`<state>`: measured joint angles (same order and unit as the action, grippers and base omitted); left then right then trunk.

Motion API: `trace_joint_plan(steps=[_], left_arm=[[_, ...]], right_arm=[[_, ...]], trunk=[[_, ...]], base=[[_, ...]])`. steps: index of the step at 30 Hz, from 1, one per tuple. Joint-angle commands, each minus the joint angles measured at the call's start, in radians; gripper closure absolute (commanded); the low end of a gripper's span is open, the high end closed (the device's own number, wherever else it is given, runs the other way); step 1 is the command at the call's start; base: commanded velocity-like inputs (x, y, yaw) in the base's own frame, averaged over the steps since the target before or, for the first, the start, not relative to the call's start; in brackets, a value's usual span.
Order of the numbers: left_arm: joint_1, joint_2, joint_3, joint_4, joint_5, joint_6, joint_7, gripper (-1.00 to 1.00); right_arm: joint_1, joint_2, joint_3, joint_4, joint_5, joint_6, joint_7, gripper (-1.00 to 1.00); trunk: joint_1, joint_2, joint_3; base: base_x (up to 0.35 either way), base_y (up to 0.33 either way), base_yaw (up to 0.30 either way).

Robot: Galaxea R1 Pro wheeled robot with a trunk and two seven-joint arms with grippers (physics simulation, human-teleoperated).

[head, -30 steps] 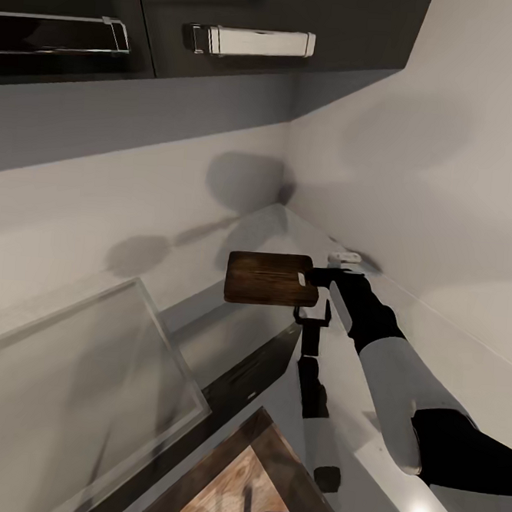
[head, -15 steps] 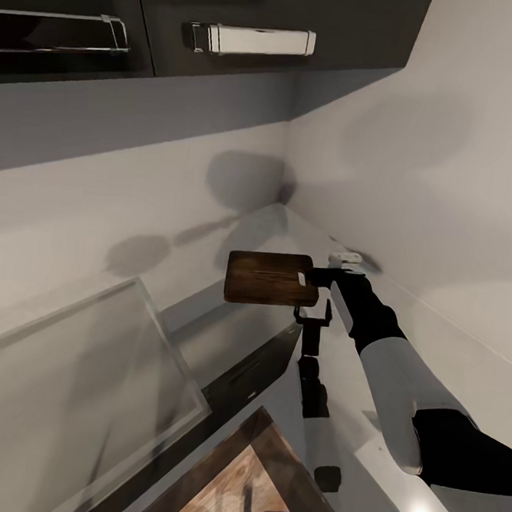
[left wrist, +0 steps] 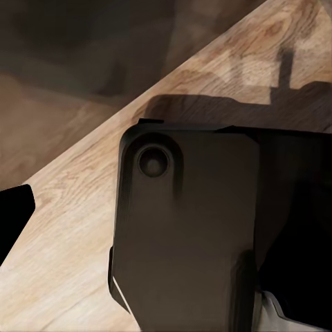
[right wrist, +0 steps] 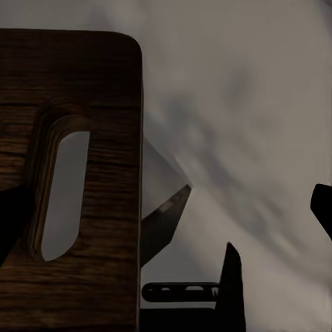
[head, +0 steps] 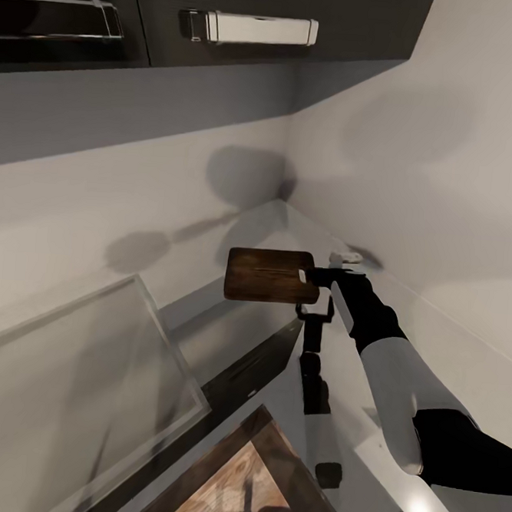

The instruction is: In the kitchen, take the Vidalia onion out of the sink, dice it on the chopping board with the paring knife, put the diced onion into the bowl on the countertop, then place both the paring knife and the chopping board into the sink.

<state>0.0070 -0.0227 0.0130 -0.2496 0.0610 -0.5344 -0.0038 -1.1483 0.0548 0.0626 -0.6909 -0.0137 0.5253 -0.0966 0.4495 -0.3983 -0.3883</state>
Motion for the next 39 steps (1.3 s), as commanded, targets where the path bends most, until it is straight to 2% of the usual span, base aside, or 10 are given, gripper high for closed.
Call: trace_joint_plan(steps=[1, 27, 39], left_arm=[[0.001, 0.0, 0.001, -0.002, 0.005, -0.001, -0.001, -1.0], [0.001, 0.0, 0.001, -0.002, 0.006, -0.001, -0.001, -1.0], [0.001, 0.0, 0.001, -0.002, 0.005, -0.001, -0.001, -1.0]], right_arm=[[-0.001, 0.0, 0.003, -0.001, -0.002, 0.005, -0.006, -1.0], [-0.001, -0.001, 0.003, 0.001, -0.002, 0.005, -0.006, -1.0], [-0.001, -0.001, 0.004, 0.001, -0.002, 0.005, -0.006, -1.0]], trunk=[[0.001, -0.002, -0.003], [0.001, -0.002, -0.035], [0.001, -0.002, -0.037]], base=[[0.0, 0.0, 0.0], [0.0, 0.0, 0.0], [0.0, 0.0, 0.0]])
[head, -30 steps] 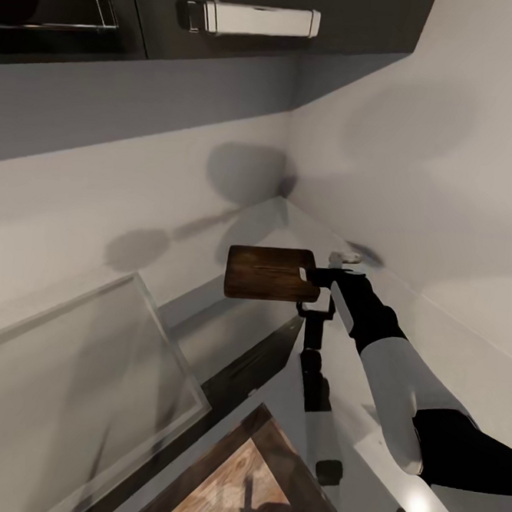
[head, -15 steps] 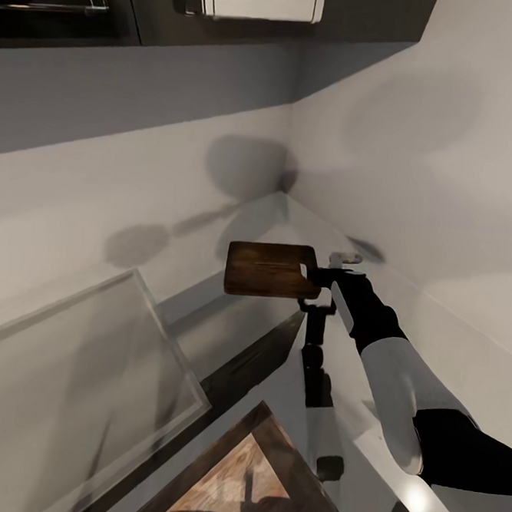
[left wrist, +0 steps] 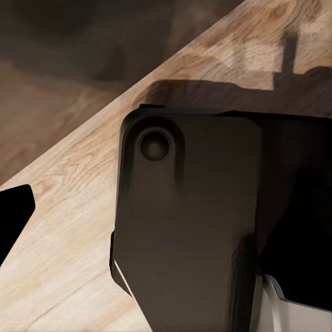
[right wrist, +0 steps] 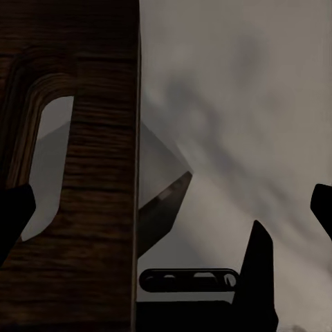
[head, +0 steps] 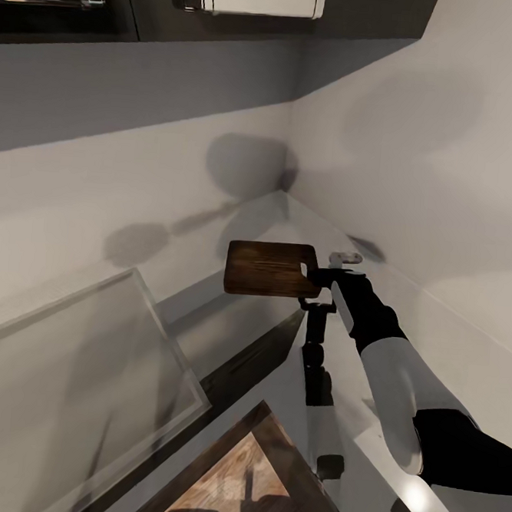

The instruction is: In the kitchen, take the Vidalia onion out of the sink, dice it on the chopping board with the paring knife, put the diced onion into the bowl on the countertop, then place both the paring knife and the chopping board into the sink.

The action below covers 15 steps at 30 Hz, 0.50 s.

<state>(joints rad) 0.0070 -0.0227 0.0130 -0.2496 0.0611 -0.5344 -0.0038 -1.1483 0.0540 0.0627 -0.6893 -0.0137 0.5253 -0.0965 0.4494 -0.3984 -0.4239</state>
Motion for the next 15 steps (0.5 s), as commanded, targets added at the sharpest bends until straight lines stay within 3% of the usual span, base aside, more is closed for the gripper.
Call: trace_joint_plan(steps=[1, 15], left_arm=[[0.001, 0.0, 0.001, -0.002, 0.005, -0.001, -0.001, -1.0], [0.001, 0.0, 0.001, -0.002, 0.006, -0.001, -0.001, -1.0]], right_arm=[[-0.001, 0.0, 0.003, -0.001, -0.002, 0.005, -0.006, -1.0], [-0.001, 0.003, 0.004, -0.002, 0.001, 0.005, -0.007, -1.0]], trunk=[[0.001, -0.002, -0.001], [0.001, -0.002, -0.001]], base=[[0.0, 0.0, 0.0], [0.0, 0.0, 0.0]])
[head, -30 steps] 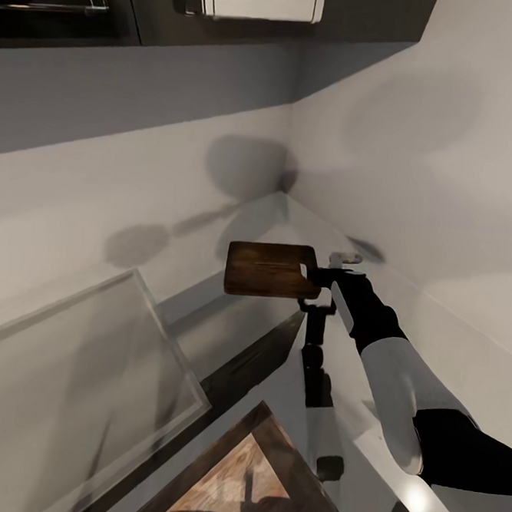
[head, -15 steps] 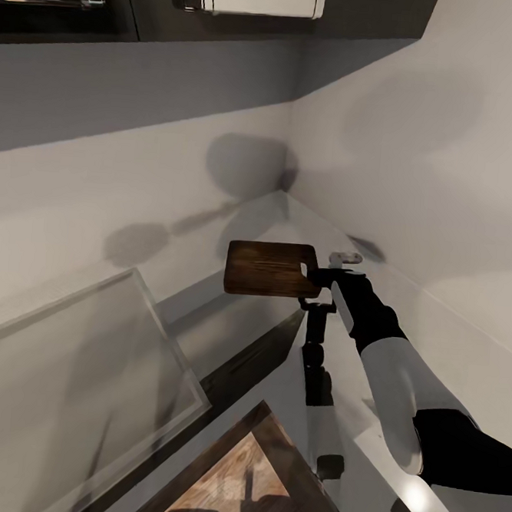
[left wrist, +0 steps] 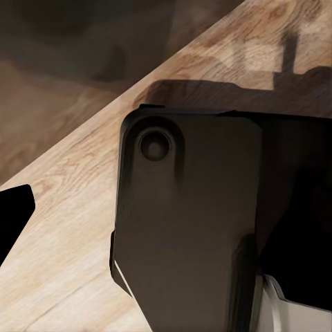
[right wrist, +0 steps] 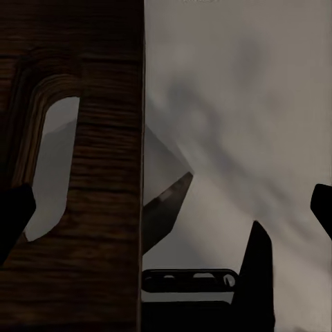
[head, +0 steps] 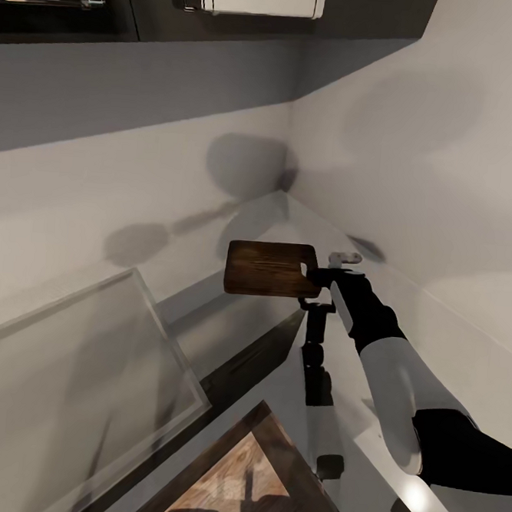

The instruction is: In the kitchen, take the Vidalia onion out of the sink, dice it on the chopping board with the paring knife, put the diced onion into the bowl on the countertop, then place both the paring knife and the chopping board into the sink.

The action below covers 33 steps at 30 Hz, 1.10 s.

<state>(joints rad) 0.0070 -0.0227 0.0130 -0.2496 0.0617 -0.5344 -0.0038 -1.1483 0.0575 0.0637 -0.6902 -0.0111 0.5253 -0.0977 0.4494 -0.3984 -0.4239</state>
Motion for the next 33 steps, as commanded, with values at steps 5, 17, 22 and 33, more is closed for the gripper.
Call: trace_joint_plan(steps=[5, 17, 22, 33], left_arm=[[0.001, -0.001, 0.001, -0.002, 0.005, -0.001, -0.001, -1.0], [0.001, -0.002, 0.001, 0.004, 0.005, -0.001, -0.001, -1.0], [0.001, -0.002, 0.001, 0.007, 0.004, -0.001, -0.001, -1.0], [0.001, -0.002, 0.0, 0.007, 0.004, -0.001, -0.001, -1.0]], right_arm=[[-0.003, 0.0, 0.0, -0.003, 0.001, 0.013, -0.015, -1.0], [-0.123, 0.01, -0.001, 0.077, -0.001, 0.101, -0.071, -1.0], [-0.181, 0.025, -0.001, 0.168, 0.0, 0.104, -0.072, -1.0], [-0.263, 0.082, -0.001, 0.29, 0.001, 0.067, -0.074, -1.0]], trunk=[[0.001, -0.002, -0.001], [0.001, -0.002, -0.001], [0.001, -0.002, -0.001], [0.001, -0.002, -0.001]], base=[[0.0, 0.0, 0.0], [0.0, 0.0, 0.0], [0.0, 0.0, 0.0], [0.0, 0.0, 0.0]])
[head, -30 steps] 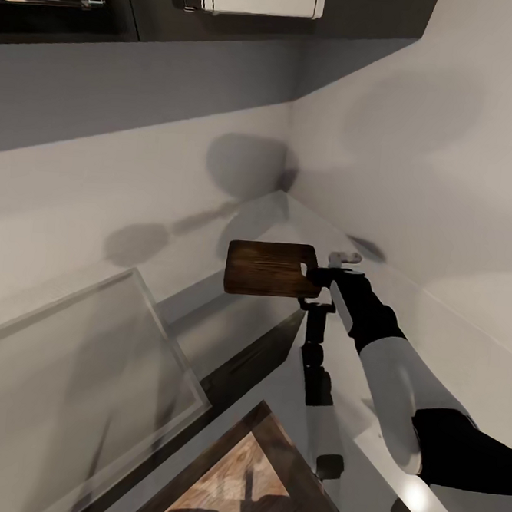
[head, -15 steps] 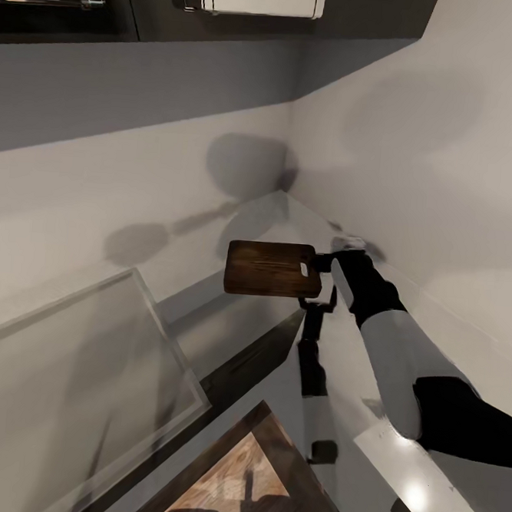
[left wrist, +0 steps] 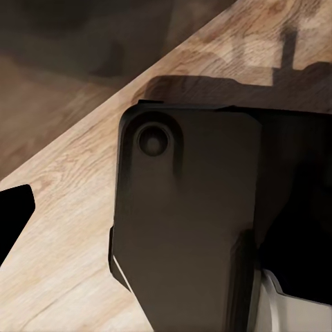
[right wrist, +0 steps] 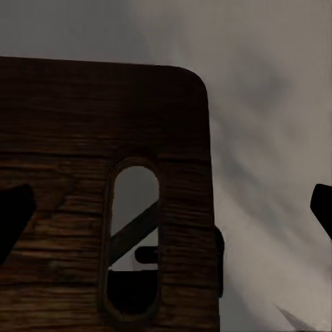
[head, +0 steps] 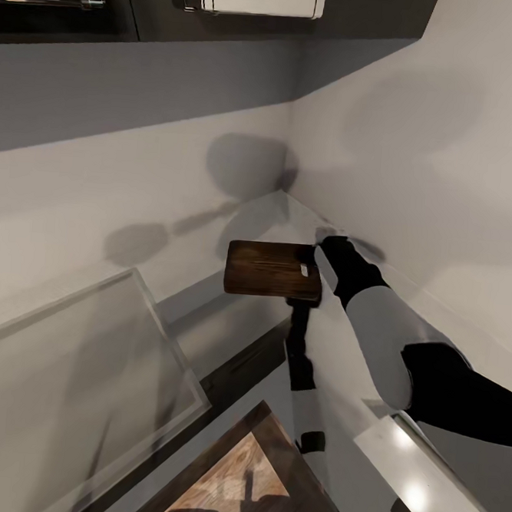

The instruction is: In the kitchen, take the Vidalia onion out of the sink, dice it on the chopping board with the paring knife, put the diced onion into the bowl on the countertop, then place both the paring knife and the chopping board into the sink.

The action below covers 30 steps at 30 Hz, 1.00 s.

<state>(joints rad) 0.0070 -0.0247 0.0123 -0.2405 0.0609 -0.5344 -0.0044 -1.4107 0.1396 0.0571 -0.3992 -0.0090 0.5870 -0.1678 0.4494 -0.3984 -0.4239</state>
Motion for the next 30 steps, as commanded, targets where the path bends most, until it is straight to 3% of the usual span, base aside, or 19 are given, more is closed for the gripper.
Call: trace_joint_plan(steps=[1, 9, 17, 24, 30], left_arm=[[0.001, 0.0, 0.0, -0.002, 0.005, -0.001, -0.001, -1.0], [0.001, -0.001, 0.001, -0.002, 0.005, -0.001, 0.0, -1.0], [0.001, 0.0, 0.001, -0.002, 0.005, -0.001, 0.0, -1.0], [0.001, -0.001, 0.001, -0.002, 0.005, -0.001, 0.0, -1.0], [0.001, -0.001, 0.001, -0.002, 0.005, -0.001, 0.0, -1.0]], right_arm=[[-0.001, 0.0, 0.006, 0.0, -0.001, -0.012, -0.004, -1.0], [-0.002, -0.012, 0.007, 0.0, 0.0, -0.076, 0.0, -1.0], [-0.001, -0.051, 0.007, 0.002, -0.008, -0.08, 0.01, -1.0], [0.002, -0.058, 0.007, 0.009, -0.006, -0.089, 0.046, -1.0], [0.002, -0.057, 0.009, 0.049, -0.005, -0.144, 0.048, -1.0]], trunk=[[0.001, -0.002, -0.001], [0.001, -0.002, -0.001], [0.001, -0.002, -0.001], [0.001, -0.002, -0.001], [0.001, -0.002, -0.001]], base=[[0.0, 0.0, 0.0], [0.0, 0.0, 0.0], [0.0, 0.0, 0.0], [0.0, 0.0, 0.0], [0.0, 0.0, 0.0]])
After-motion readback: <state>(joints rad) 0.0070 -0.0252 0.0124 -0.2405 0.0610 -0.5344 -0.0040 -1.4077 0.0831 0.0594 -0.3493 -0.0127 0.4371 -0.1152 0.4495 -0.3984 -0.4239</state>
